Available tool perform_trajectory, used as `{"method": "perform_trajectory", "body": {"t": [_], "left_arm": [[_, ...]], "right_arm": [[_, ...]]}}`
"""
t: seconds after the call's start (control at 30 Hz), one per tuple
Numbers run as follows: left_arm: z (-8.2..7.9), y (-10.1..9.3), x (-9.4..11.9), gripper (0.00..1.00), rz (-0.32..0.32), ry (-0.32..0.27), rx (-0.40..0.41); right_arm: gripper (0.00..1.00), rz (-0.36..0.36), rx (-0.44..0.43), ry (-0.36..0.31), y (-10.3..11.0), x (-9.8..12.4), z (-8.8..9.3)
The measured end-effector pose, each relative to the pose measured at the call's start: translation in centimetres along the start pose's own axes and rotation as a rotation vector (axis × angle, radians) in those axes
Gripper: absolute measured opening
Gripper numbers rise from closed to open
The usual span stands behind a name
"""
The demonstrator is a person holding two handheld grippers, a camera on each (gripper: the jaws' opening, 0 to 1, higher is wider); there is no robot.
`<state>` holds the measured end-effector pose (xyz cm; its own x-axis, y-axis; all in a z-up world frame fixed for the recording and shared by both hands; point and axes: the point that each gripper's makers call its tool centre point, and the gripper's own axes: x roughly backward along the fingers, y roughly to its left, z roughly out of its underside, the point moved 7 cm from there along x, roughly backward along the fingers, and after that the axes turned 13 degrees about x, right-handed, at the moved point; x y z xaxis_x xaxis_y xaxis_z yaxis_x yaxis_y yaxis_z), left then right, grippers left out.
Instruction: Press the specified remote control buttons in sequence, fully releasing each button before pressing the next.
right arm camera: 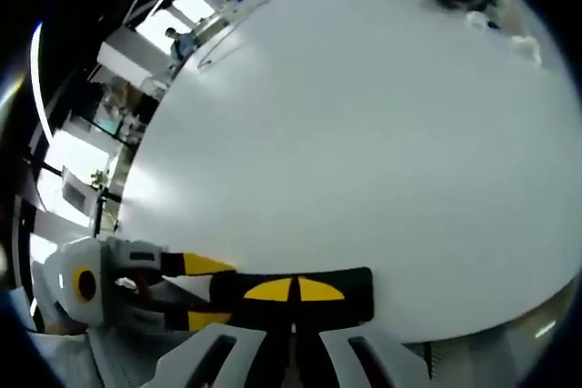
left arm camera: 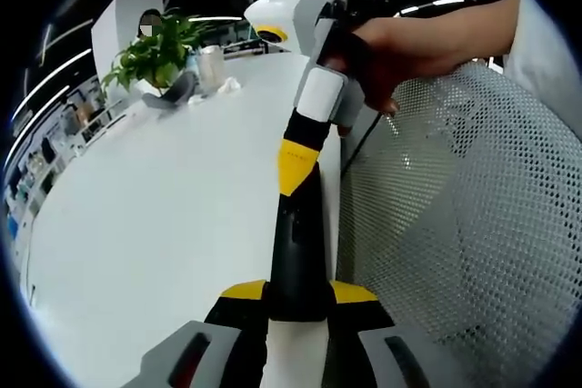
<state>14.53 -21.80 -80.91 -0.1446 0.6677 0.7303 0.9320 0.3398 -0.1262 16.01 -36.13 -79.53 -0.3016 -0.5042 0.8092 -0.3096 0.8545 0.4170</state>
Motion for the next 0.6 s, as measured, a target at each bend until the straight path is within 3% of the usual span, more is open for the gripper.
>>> {"method": "perform_trajectory", "body": {"t": [0.13,0.33,0.6], "left_arm": [[0.02,0.01,-0.04,0.24,0.002,-0.001,0.004],[0.03,0.09,-0.10,0.24,0.005,-0.002,0.012],[0.05,0.03,-0.03,0.24,0.004,-0.001,0.015]], "right_arm": [[0.00,-0.002,-0.015,0.001,-0.05,0.01,0.01],[0.00,0.031,0.060,0.007,0.32,-0.23,0.00],[0.00,0.033,0.047,0.010,0.30,-0.14,0.02]]}}
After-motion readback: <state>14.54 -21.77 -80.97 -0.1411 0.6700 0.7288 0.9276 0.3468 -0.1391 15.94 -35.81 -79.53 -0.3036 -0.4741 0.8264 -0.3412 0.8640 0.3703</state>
